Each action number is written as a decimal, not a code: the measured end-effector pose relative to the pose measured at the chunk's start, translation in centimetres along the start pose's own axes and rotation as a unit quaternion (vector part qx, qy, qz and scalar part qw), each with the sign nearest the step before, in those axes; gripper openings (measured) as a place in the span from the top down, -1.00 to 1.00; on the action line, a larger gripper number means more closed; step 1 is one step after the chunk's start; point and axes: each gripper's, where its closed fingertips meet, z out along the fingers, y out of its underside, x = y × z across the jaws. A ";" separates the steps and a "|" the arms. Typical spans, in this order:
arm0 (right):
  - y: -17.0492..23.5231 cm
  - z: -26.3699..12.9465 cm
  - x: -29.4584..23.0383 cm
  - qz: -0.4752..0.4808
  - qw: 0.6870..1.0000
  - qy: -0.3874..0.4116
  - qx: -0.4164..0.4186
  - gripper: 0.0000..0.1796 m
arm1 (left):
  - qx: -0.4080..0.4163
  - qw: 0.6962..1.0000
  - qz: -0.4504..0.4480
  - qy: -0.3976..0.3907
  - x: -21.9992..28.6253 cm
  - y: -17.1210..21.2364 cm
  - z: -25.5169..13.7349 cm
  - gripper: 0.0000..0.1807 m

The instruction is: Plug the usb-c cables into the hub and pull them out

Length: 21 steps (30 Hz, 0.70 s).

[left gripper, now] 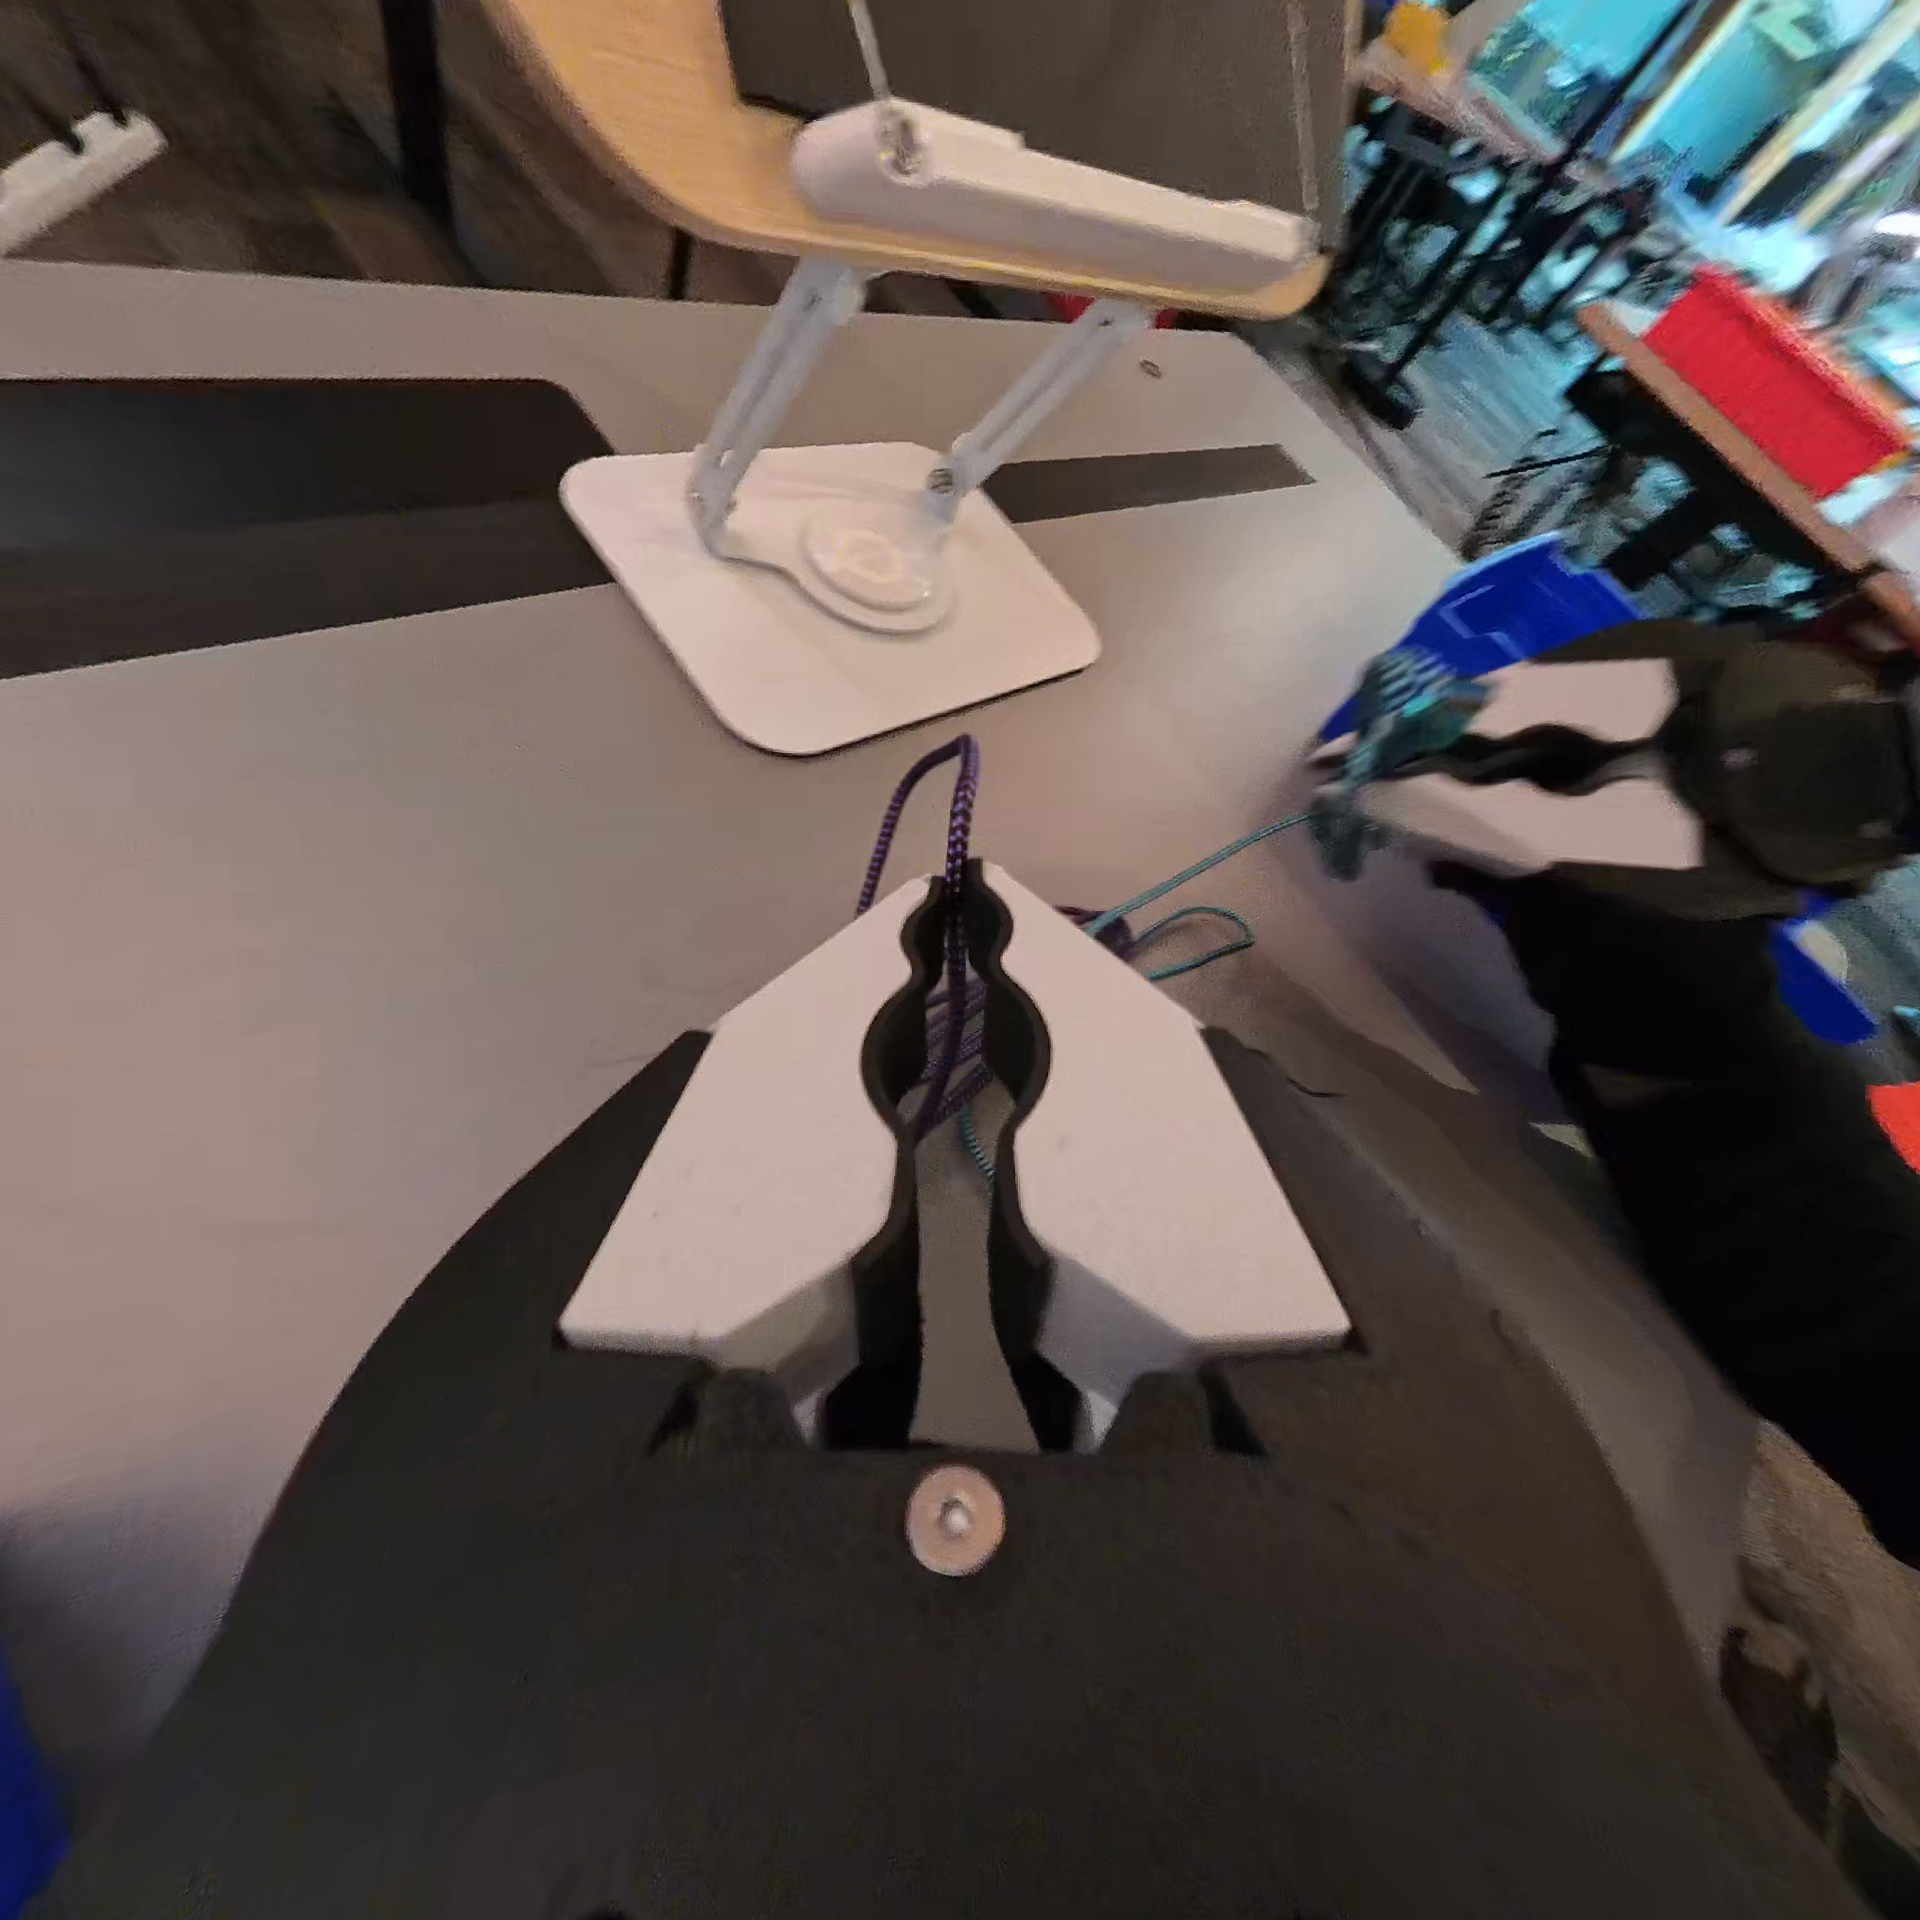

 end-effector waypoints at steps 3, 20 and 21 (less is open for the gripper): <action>-1.5 -1.4 1.5 0.037 0.998 0.019 0.044 0.97 | -0.037 0.997 0.021 -0.067 -2.0 1.1 0.2 1.00; -5.9 -5.1 1.4 0.058 0.990 -0.033 0.121 0.97 | -0.201 0.978 0.059 0.003 7.7 10.4 1.6 0.58; -5.8 -5.0 1.3 0.057 0.991 -0.033 0.118 0.97 | -0.247 0.967 0.054 0.008 8.2 12.6 2.0 0.48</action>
